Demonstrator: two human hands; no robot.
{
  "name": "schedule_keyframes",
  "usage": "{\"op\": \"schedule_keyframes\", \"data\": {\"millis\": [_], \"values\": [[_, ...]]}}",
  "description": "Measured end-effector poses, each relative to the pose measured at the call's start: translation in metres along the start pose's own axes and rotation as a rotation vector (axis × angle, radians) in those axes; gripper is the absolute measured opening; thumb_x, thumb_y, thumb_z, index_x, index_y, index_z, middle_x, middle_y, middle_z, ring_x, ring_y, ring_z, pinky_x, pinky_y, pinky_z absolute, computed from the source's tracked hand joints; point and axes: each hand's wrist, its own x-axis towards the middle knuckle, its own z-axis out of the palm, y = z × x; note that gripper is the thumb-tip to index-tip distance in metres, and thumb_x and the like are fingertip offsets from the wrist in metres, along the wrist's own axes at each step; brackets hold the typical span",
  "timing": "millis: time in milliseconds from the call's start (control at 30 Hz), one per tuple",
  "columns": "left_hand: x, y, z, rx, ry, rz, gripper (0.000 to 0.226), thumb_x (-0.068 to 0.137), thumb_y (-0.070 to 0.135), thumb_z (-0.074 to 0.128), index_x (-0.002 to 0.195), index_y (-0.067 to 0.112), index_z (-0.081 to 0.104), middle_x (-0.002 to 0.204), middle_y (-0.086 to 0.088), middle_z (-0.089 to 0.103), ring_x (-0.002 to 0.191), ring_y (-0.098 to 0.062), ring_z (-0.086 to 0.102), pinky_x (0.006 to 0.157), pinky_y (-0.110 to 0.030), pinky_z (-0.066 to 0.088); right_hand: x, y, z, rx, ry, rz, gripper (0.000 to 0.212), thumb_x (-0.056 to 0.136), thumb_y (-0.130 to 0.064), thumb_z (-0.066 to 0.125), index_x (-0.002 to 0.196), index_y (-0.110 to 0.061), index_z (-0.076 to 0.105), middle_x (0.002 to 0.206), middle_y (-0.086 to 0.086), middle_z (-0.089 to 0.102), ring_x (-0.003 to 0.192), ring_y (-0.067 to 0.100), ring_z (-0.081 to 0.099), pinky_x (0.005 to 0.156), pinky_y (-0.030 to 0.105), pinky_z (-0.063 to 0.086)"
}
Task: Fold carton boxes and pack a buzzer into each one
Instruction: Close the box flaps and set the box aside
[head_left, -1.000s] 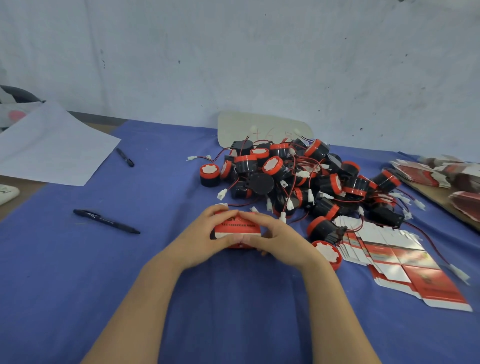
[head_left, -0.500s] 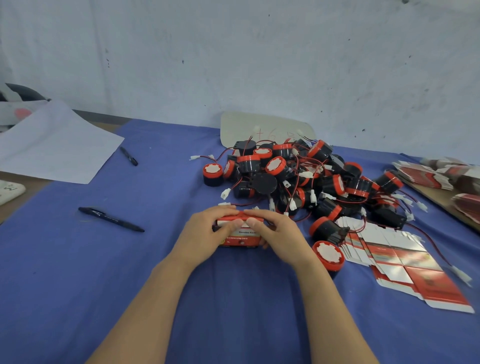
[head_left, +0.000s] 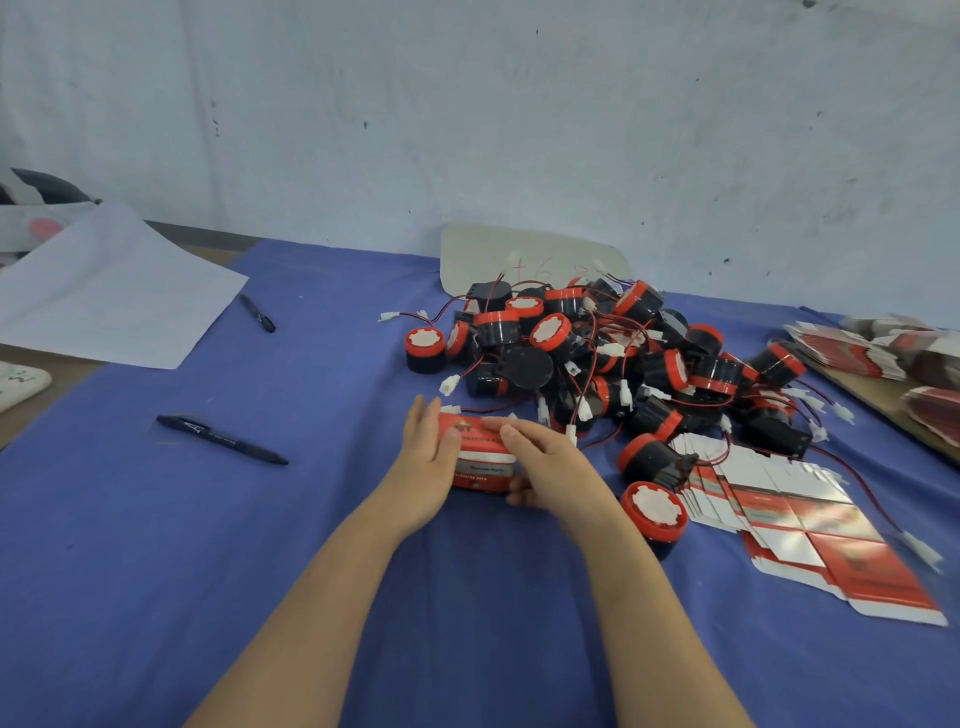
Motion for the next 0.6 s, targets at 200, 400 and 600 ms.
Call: {"op": "schedule_keyframes", "data": {"millis": [200, 400, 600], "values": [[0.004, 0.002, -0.001, -0.099, 0.07, -0.148, 0.034, 0.102, 0.022, 0.041, 0.135, 0.027, 0.035, 0.127, 0.01, 0.046, 0.102, -0.005, 0.051, 0.077, -0.017, 0.038, -0.001, -0.001, 0.007, -0.015, 0.046, 0.142, 0.05, 0.099, -0.03, 0.049, 0.146, -0.025, 0.032, 0.103, 0.0, 0.055, 0.064, 0.011, 0.055, 0.053, 0.023, 0.052], [-0.004, 0.006, 0.0, -0.117, 0.044, -0.113, 0.04, 0.103, 0.016, 0.036, 0.139, 0.032, 0.043, 0.123, 0.003, 0.057, 0.106, -0.008, 0.054, 0.081, -0.018, 0.038, -0.005, -0.009, 0.017, 0.027, 0.026, 0.187, 0.033, 0.102, -0.024, 0.04, 0.135, -0.02, 0.041, 0.096, 0.004, 0.061, 0.057, 0.013, 0.063, 0.054, 0.025, 0.057], [-0.018, 0.023, 0.012, -0.251, 0.198, -0.098, 0.037, 0.102, 0.016, 0.034, 0.132, 0.031, 0.049, 0.123, -0.001, 0.061, 0.106, -0.013, 0.056, 0.086, -0.025, 0.041, -0.017, -0.011, 0.023, 0.171, 0.105, 0.192, 0.047, 0.102, -0.03, 0.042, 0.148, -0.027, 0.032, 0.133, 0.012, 0.051, 0.083, 0.021, 0.068, 0.064, 0.027, 0.058]]}}
